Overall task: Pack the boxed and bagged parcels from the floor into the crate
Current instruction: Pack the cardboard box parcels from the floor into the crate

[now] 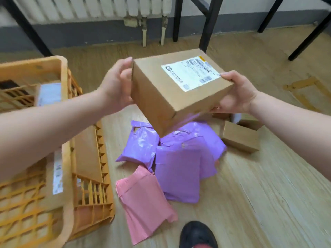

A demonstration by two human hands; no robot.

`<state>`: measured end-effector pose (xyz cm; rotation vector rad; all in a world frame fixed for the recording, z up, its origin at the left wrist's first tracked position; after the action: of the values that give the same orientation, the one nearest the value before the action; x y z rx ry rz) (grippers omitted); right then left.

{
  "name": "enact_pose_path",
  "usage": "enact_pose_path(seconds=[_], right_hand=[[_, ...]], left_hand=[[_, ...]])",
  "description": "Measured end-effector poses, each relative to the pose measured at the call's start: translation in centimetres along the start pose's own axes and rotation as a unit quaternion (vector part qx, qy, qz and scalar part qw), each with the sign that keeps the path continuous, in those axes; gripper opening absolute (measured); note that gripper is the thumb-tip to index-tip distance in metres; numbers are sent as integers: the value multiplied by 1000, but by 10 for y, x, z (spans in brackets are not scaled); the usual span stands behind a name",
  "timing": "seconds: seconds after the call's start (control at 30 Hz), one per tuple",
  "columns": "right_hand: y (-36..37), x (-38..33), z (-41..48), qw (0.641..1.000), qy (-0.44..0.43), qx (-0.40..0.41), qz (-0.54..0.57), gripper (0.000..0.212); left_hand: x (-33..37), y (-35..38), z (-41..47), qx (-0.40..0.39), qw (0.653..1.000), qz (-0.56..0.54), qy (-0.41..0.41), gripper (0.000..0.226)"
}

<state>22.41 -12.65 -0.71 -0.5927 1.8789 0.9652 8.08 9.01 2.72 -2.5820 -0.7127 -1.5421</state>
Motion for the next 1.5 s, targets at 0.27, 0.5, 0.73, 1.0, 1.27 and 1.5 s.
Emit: enact_pose_path(seconds=[0.27, 0.5, 0.73, 1.0, 1.27, 1.5], right_hand=[[126, -13, 112, 985, -145, -34, 88, 44], [231, -8, 153, 983, -163, -72, 38, 43], [338, 3, 150, 965, -201, -147, -88, 39], [380, 22, 161, 936, -213, -145, -241, 82], [388, 55, 194, 937, -131, -175, -274, 81], [390, 68, 200, 936, -59, -215, -273, 107]], left_hand=[[62, -113, -50, 153, 979, 32, 130, 54], [62, -204, -105, 249, 950, -11, 186, 64], [15, -270, -179, 307, 929, -151, 144, 50], [-12, -313, -194, 294, 930, -199, 101, 36], [-27, -369, -166, 288, 927, -229, 75, 37], [-15, -394, -155, 265, 948, -176, 24, 49]])
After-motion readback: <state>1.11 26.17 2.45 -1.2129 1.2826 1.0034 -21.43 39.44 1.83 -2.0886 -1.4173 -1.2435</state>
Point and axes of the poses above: each hand's wrist, its own z-axis towards the middle knuckle, its own y-axis out of the palm, x = y × z, the point moved 9 cm from there along z, towards the middle knuckle, and after that the axes turned 15 degrees about -y, right-handed, at the moved point
